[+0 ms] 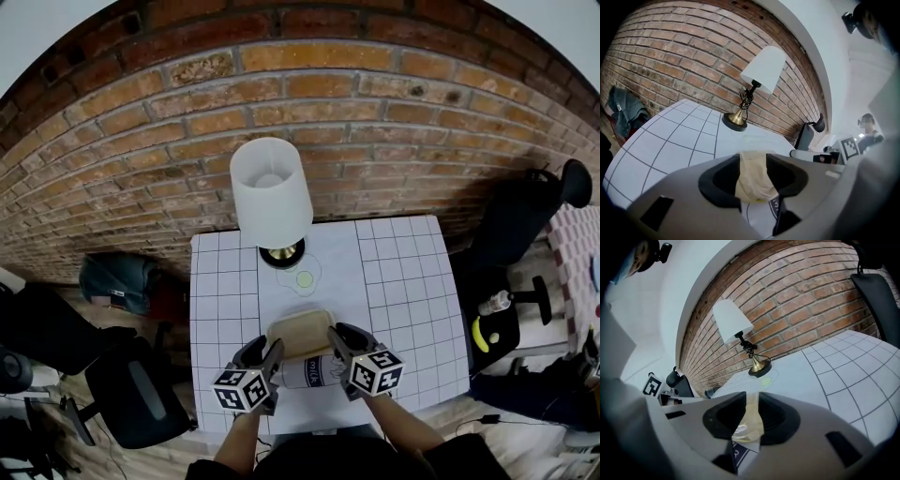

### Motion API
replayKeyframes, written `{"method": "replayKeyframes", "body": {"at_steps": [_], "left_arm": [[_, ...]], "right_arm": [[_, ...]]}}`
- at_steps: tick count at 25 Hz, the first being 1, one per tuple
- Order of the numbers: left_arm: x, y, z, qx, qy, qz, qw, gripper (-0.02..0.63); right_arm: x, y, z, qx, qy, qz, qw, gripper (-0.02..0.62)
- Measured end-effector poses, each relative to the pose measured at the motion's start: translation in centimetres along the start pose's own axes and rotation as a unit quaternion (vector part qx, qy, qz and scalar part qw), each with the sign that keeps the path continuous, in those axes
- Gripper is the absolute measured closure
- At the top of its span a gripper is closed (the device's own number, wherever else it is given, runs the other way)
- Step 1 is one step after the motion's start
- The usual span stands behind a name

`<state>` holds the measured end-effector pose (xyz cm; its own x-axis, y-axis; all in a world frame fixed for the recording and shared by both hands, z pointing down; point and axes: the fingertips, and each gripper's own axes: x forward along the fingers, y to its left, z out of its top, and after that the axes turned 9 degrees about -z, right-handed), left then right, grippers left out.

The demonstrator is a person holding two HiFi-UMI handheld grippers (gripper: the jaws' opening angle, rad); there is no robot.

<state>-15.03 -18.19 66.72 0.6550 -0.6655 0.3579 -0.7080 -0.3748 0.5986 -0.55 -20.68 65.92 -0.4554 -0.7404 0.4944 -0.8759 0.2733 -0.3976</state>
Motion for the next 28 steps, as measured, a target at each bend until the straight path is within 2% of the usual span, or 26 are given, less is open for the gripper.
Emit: {"method": "replayKeyframes", "body": {"at_steps": [15, 28], "left_arm": [[-1.3, -2.3, 3.8, 0.034, -0.049, -0.01, 0.9982, 0.483], [-2.9, -4.9, 7.1, 0.071, -0.084, -0.017, 0.9937, 0.495]], "right_arm": [[-2.1, 1.1, 3.4, 0.003, -0.04, 0.013, 0.999, 0.528], [-4.4, 2.6, 6.9, 0.002, -0.086, 0.027, 0.996, 0.541]]}}
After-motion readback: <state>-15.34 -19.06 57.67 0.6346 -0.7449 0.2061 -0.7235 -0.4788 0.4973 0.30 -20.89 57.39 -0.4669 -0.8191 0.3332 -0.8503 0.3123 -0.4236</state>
